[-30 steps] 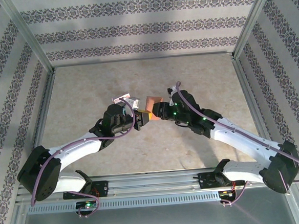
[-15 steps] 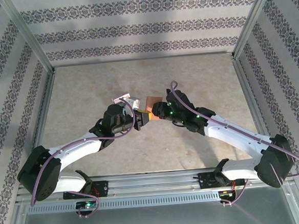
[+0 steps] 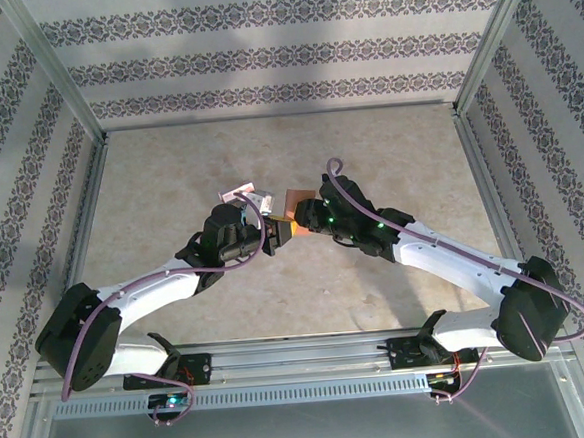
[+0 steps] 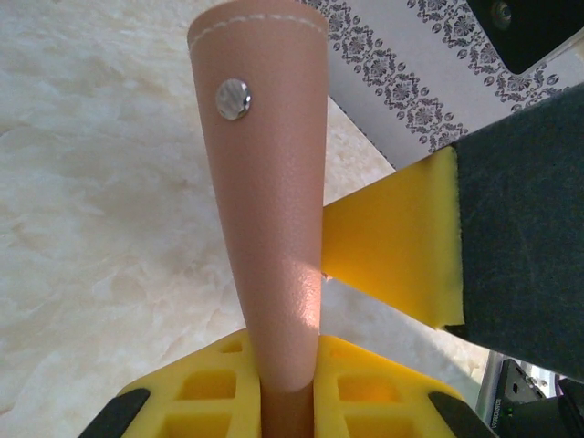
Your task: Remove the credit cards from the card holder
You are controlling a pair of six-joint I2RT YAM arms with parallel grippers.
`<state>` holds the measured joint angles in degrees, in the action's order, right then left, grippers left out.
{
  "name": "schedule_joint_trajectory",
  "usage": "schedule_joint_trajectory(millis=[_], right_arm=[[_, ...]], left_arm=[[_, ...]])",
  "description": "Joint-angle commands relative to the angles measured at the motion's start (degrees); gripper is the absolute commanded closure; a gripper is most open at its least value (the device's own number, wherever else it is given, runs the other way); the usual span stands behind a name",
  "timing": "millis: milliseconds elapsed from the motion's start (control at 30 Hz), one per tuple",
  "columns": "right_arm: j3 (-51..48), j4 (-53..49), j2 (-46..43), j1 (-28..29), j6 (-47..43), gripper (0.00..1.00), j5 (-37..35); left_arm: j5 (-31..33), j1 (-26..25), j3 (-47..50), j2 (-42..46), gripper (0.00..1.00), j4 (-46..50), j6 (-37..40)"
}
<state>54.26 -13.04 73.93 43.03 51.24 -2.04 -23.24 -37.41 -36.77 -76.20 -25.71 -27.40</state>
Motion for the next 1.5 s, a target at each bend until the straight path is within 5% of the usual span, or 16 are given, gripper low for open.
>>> schedule_joint_trajectory(millis=[0,633,1467], right_arm=[[-0.07,1.35,0.52,0.35,0.12,0.64,-1.99],[-2.51,0.64,-1.15,-0.40,-0.19,0.81,-2.90],[-3.71,1.17,-3.44,-0.84,-0.75,0.87,-3.35]], left_arm=[[-2.24,-1.27,-1.02,0.73,0.96,-3.64,0.45],[-0.03,-1.26,-0.33,2.32,0.97,-2.19,0.91],[1.50,-1.26,-0.67,2.07,0.99,-1.12,0.89]])
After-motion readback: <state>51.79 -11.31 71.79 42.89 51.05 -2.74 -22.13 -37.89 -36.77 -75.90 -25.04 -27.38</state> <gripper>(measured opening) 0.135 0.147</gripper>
